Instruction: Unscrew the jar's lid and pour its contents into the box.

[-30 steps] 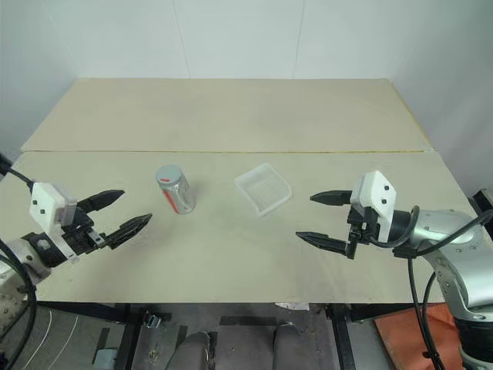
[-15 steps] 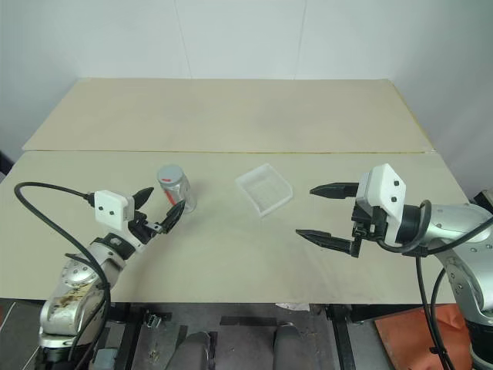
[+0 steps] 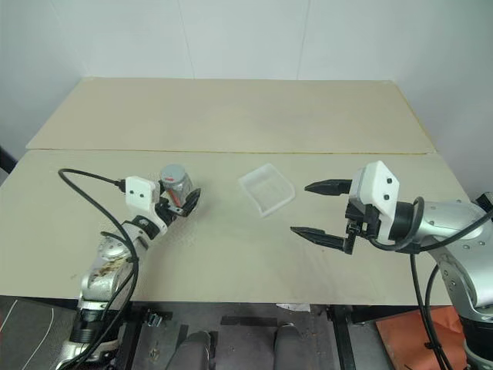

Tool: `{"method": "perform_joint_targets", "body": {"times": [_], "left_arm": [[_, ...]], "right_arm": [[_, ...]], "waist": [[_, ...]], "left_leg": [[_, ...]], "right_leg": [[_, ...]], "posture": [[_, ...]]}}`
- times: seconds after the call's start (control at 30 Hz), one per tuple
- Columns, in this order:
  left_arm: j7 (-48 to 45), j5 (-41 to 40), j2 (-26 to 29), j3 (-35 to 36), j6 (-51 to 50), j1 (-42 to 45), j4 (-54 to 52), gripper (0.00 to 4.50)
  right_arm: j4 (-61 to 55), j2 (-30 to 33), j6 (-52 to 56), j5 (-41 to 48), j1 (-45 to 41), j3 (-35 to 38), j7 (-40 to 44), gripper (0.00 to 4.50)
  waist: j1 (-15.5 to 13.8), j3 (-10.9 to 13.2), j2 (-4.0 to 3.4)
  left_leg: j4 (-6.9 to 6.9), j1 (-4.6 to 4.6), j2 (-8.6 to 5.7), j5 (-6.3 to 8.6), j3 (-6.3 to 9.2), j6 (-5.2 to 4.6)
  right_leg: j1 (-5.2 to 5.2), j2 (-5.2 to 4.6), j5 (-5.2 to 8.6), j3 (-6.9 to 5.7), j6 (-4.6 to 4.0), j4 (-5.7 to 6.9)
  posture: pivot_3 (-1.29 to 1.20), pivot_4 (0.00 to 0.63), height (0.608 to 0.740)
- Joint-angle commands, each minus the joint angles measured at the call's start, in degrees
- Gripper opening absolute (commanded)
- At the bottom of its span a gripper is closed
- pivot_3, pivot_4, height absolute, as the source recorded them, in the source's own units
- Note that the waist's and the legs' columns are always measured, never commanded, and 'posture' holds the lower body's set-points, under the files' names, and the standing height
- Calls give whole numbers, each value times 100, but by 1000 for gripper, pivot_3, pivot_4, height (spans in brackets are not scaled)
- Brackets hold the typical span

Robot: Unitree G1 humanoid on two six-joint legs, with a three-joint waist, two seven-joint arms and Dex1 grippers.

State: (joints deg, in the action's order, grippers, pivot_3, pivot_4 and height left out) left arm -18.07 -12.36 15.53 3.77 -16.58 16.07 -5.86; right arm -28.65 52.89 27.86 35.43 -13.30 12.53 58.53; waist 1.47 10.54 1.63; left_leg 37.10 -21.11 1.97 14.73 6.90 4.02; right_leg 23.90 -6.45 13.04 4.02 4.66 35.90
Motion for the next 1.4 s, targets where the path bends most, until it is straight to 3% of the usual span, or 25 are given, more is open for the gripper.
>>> {"method": "perform_joint_targets", "body": {"times": [0.03,0.27,0.33,0.5,0.67,0.87,1.13,1.4], "left_arm": [[125,138,-68,-18,225,121,1,4298],[134,292,-145,-81,434,204,205,2245],[123,303,-150,-61,459,240,238,1910],[-196,106,7,2,287,434,168,1913],[-1868,-914,846,34,-442,975,-131,1913],[-3882,-1734,1610,-174,-832,1889,431,1913],[-5079,-1567,1360,-913,-473,2576,1018,1913],[-5407,-1404,1156,-1113,-353,2966,1392,1913]], "right_arm": [[-129,3,-130,66,-94,151,-15,4500],[-147,12,-116,151,-48,236,-13,4500],[-158,1,-111,164,-46,231,-31,4500],[-111,-121,-128,173,-144,165,-131,4500],[50,-492,268,474,-853,-53,-527,4500],[245,-889,1030,596,-2014,-745,-952,4500],[717,-1797,1783,219,-3216,-1574,-1764,4500],[706,-2075,2000,104,-3436,-1793,-1870,4500]], "waist": [[1,0,0],[-27,0,0],[-42,0,0],[-43,0,0],[17,1,0],[105,1,-2],[133,2,-4],[142,2,-5]], "left_leg": [[0,-1,0,0,0,0],[0,0,0,0,0,0],[1,0,0,0,0,0],[1,0,0,-1,0,1],[0,-1,0,-2,0,4],[-2,-4,0,-2,1,4],[-2,-11,1,-3,5,5],[-1,-16,0,-4,8,7]], "right_leg": [[1,0,0,0,0,0],[0,0,0,0,0,1],[1,0,0,0,1,0],[0,0,-1,0,1,1],[7,0,-1,1,1,7],[9,0,0,0,2,3],[20,2,0,-1,0,8],[24,2,0,-3,0,12]], "posture": [[0,150,740],[0,150,740],[0,150,740],[0,150,740],[0,150,740],[0,150,740],[0,150,740],[0,150,740]]}}
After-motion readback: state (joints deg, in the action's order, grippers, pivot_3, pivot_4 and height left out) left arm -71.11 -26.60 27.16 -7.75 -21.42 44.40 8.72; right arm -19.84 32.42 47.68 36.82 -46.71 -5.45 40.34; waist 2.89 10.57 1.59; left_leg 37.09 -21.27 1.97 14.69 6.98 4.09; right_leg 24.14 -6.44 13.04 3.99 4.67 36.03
